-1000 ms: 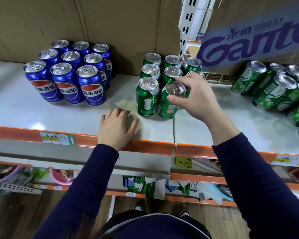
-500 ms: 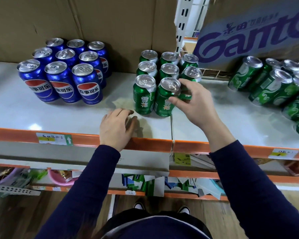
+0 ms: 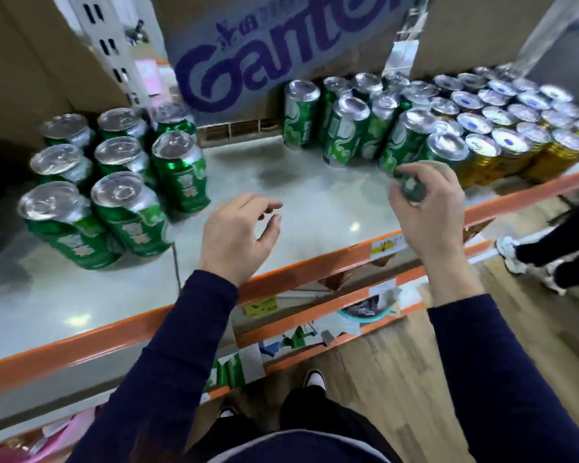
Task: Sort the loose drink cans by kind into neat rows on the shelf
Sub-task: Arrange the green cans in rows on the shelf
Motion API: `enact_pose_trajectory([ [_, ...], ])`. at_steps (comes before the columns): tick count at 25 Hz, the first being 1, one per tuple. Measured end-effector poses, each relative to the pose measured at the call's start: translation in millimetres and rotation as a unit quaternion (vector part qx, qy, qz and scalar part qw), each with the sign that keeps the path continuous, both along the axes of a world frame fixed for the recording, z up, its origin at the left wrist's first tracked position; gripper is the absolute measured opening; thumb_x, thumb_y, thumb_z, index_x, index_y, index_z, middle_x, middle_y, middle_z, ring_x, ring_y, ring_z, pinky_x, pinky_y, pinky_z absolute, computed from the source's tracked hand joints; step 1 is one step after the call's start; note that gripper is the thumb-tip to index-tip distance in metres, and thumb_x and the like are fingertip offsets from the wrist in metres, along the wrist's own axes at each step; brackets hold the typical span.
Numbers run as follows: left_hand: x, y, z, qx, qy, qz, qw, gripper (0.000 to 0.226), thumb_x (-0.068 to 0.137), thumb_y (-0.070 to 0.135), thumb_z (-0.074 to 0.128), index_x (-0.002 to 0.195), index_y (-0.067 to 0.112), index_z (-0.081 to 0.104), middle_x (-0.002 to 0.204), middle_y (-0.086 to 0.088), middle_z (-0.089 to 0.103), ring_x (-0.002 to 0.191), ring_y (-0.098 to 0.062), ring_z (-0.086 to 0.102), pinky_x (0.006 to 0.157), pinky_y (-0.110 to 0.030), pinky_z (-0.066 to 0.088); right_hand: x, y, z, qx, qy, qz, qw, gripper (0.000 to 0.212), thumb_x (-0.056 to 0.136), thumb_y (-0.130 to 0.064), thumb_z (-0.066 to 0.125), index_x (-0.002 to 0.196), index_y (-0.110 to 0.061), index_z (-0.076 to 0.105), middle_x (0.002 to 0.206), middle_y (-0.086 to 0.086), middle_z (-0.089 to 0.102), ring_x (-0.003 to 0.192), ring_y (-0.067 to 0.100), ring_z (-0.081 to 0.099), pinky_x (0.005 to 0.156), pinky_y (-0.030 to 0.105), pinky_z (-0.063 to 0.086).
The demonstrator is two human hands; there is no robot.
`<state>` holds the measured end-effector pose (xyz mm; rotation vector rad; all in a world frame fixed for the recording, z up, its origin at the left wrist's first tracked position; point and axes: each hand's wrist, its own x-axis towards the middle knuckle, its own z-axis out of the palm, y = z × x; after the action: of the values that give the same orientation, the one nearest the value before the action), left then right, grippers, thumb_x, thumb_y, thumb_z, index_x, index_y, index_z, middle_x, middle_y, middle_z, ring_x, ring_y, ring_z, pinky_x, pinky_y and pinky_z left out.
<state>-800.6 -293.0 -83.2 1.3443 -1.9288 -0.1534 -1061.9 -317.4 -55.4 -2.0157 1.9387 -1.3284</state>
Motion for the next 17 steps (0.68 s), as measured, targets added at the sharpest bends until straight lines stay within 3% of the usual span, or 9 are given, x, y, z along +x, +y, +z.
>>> enact_pose_trajectory([
  [4,-57,-45,9,0.031,-0.004,-0.024,0.999,0.018,0.089,0.016,0.062,0.105,0.01,0.068,0.098,-0.003,0.066,0.084,-0.02,0.063,0.074,-0.038,0.052,-73,-40,20,0.082,0.085,-0.064,0.991,0.049,0.085,-0.031,0.069,0.127,-0.008,0.059,0.124,0.013,0.055,0.116,0.03,0.051,0.098,0.034,0.039],
  [8,-100,-102,25,0.041,-0.004,-0.006,0.999,0.04,0.092,0.026,0.06,0.126,0.006,0.057,0.118,-0.011,0.059,0.106,-0.025,0.057,0.091,-0.035,0.045,-97,-66,17,0.098,0.158,-0.038,0.982,0.055,0.083,-0.043,0.07,0.123,-0.008,0.057,0.122,0.01,0.051,0.105,0.028,0.054,0.079,0.031,0.043],
  [12,-127,-161,37,0.098,-0.03,0.053,0.993,0.065,0.091,0.04,0.059,0.143,0.006,0.038,0.14,-0.015,0.045,0.128,-0.03,0.043,0.104,-0.034,0.034,-105,-71,7,0.072,0.145,-0.041,0.986,0.054,0.079,-0.046,0.072,0.119,-0.012,0.056,0.115,0.008,0.051,0.1,0.026,0.053,0.071,0.026,0.037],
  [17,-150,-188,31,0.176,0.009,0.079,0.981,0.08,0.08,0.041,0.074,0.141,0.007,0.034,0.137,-0.015,0.047,0.125,-0.028,0.045,0.098,-0.032,0.036,-107,-78,10,0.087,0.119,0.032,0.989,0.061,0.074,-0.041,0.077,0.12,-0.01,0.051,0.116,0.007,0.054,0.097,0.024,0.054,0.07,0.026,0.035],
])
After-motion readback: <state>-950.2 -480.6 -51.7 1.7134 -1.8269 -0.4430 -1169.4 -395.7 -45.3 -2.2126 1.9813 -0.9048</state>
